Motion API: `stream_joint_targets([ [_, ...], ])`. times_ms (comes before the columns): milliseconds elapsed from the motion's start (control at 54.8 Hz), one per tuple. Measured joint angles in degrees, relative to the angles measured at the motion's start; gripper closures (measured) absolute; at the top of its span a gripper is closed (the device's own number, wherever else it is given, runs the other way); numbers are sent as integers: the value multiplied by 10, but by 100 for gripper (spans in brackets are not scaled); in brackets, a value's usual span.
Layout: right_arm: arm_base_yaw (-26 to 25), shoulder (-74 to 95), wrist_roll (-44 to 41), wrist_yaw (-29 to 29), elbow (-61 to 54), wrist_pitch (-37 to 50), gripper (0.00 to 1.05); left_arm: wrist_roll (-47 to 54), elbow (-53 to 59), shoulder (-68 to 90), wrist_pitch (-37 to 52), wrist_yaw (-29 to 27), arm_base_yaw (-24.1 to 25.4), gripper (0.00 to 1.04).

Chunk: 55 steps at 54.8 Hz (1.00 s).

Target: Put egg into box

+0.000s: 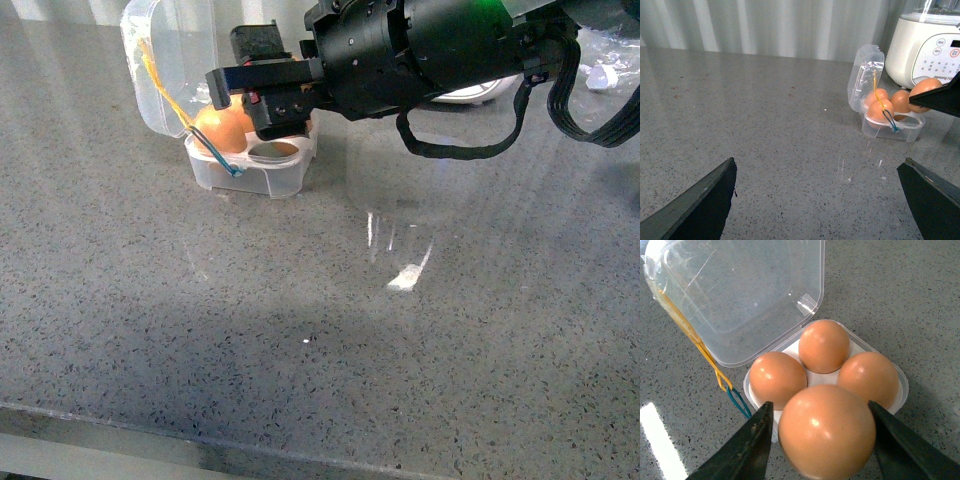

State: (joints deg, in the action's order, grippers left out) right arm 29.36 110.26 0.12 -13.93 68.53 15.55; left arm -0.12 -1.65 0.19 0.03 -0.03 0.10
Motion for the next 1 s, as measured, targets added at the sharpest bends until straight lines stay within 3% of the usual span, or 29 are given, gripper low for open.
stream_joint_targets([
  [310, 2, -6, 2, 7, 0, -5, 6, 0, 0, 0, 0, 0, 0, 7],
  [730, -4, -178, 8, 26, -85, -6, 7, 0, 0, 0, 0, 0, 0, 7],
  [1003, -98, -364, 59, 85, -242, 7, 7, 0, 0, 0, 0, 0, 0, 7],
])
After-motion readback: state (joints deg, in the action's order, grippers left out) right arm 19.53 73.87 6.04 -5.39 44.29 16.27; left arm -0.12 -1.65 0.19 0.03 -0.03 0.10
